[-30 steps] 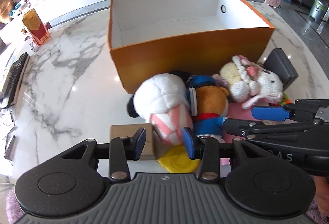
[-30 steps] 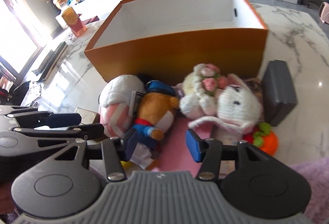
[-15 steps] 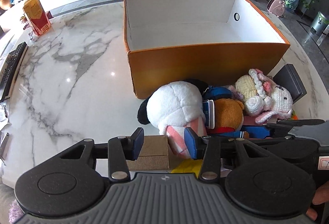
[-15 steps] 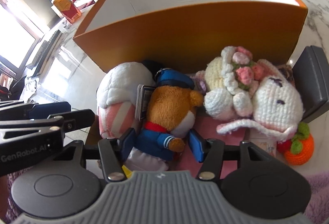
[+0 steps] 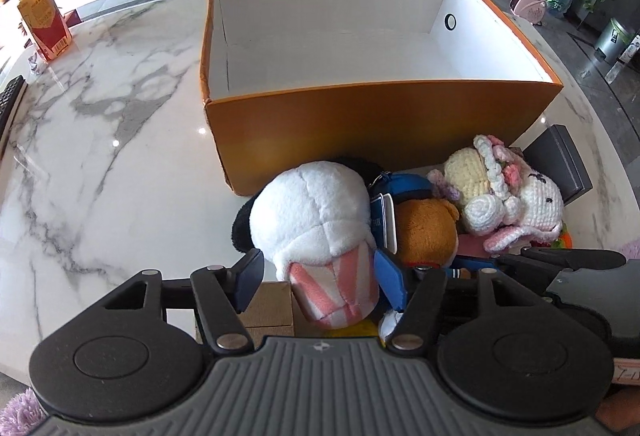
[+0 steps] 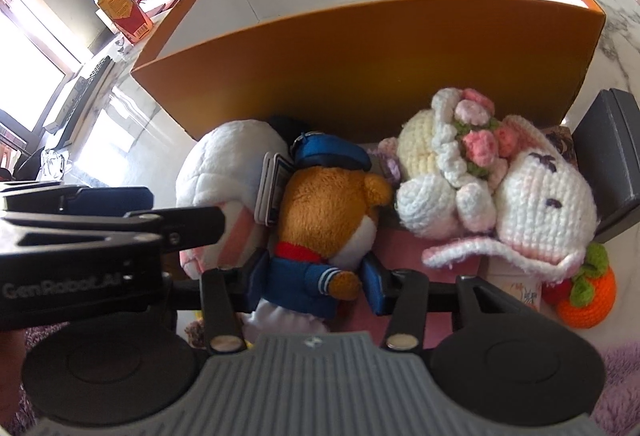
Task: Organize objects
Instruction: 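Grasp the white striped plush with the left tool while the right tool grasps the sailor fox plush, then carry both plushes into the orange box and open both tools to release them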
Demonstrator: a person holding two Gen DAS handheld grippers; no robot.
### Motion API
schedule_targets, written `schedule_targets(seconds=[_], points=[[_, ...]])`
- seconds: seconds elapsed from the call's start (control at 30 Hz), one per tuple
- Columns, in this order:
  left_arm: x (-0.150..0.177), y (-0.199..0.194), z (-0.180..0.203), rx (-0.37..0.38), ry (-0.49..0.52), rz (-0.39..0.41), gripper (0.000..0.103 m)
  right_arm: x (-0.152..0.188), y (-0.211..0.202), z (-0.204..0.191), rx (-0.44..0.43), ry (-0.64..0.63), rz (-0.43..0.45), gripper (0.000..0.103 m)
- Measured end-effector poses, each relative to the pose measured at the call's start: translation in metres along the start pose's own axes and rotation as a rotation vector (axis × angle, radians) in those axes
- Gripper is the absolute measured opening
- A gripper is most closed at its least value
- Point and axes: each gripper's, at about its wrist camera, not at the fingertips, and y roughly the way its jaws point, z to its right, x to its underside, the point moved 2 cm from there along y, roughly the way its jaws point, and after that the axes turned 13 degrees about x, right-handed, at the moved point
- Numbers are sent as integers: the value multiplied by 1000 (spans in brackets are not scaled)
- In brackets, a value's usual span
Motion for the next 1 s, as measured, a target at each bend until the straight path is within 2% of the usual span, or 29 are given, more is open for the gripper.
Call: schedule_targets(seconds=[0.2,0.43,0.67,1.0], points=[[-3,20,-1,-23,-21,-46,72,-2,2,1,-10,3,1,50],[-2,26,3,-45,-3,-46,71,3,-1,5,-20,-2,14,47],[2,19,-1,-30,-33,-4,63,6,-12,4,-20,-14,55,44],[6,-17,19,-8,-19,63,61,16,-58,16,-35,13,158,43]])
